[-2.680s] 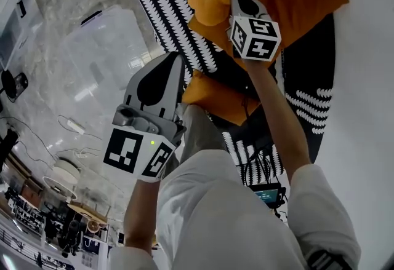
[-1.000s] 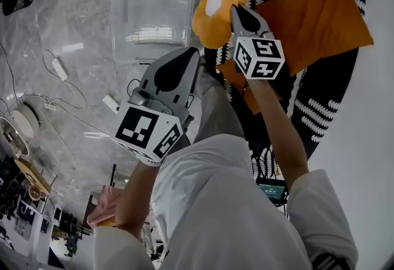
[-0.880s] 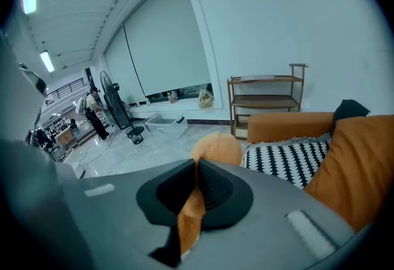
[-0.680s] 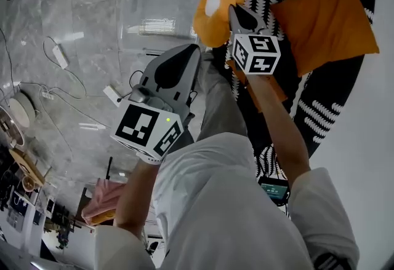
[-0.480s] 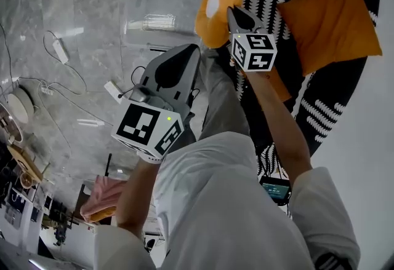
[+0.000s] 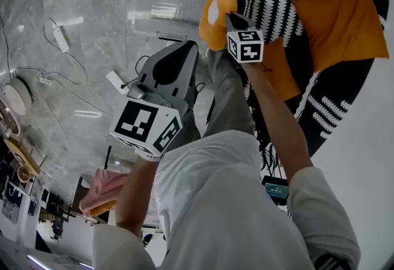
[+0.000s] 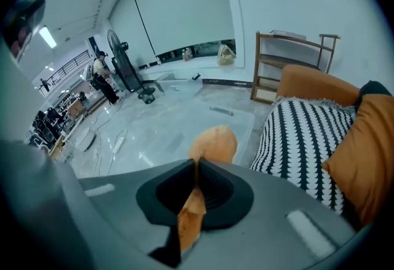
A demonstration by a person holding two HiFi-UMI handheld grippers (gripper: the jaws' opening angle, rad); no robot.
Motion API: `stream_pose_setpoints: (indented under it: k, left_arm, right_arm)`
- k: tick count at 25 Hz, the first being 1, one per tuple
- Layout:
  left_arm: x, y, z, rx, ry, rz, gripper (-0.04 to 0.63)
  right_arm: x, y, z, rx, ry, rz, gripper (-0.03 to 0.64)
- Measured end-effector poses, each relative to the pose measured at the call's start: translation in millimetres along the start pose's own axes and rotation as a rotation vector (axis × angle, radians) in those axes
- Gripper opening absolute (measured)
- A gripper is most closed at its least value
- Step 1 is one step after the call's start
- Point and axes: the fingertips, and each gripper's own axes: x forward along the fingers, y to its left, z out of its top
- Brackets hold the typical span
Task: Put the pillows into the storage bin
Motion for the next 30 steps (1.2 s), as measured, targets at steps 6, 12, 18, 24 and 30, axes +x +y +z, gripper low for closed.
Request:
stream_pose_setpoints:
  k: [6,12,18,24,30]
  left_arm:
    - [-18,18,-11,-0.008,0.018,-0.004,0.008]
    - [-21,26,-21,-0.011,0.033,-0.009,0.008]
    - [-29,29,-20,-0.007,0.037,-0.015,0.008]
    - [-26,11,-17,0.01,0.043,-0.037,0.008]
    - [-14,-18,-11,0.035,0.051,-0.07,0.008]
  right_arm:
    - [27,6,-52,0.032,0.121,-0.048,0.035]
    - [32,-2,-78,0.062,0.178,-0.099,0.067]
    - [23,4,-70,0.072,0.141,-0.113,0.117]
    - [-4,6,-57,0.077,0.089,-0.099,0.117]
    - [-43,-4,-48,0.072,0.036,-0.087,0.117]
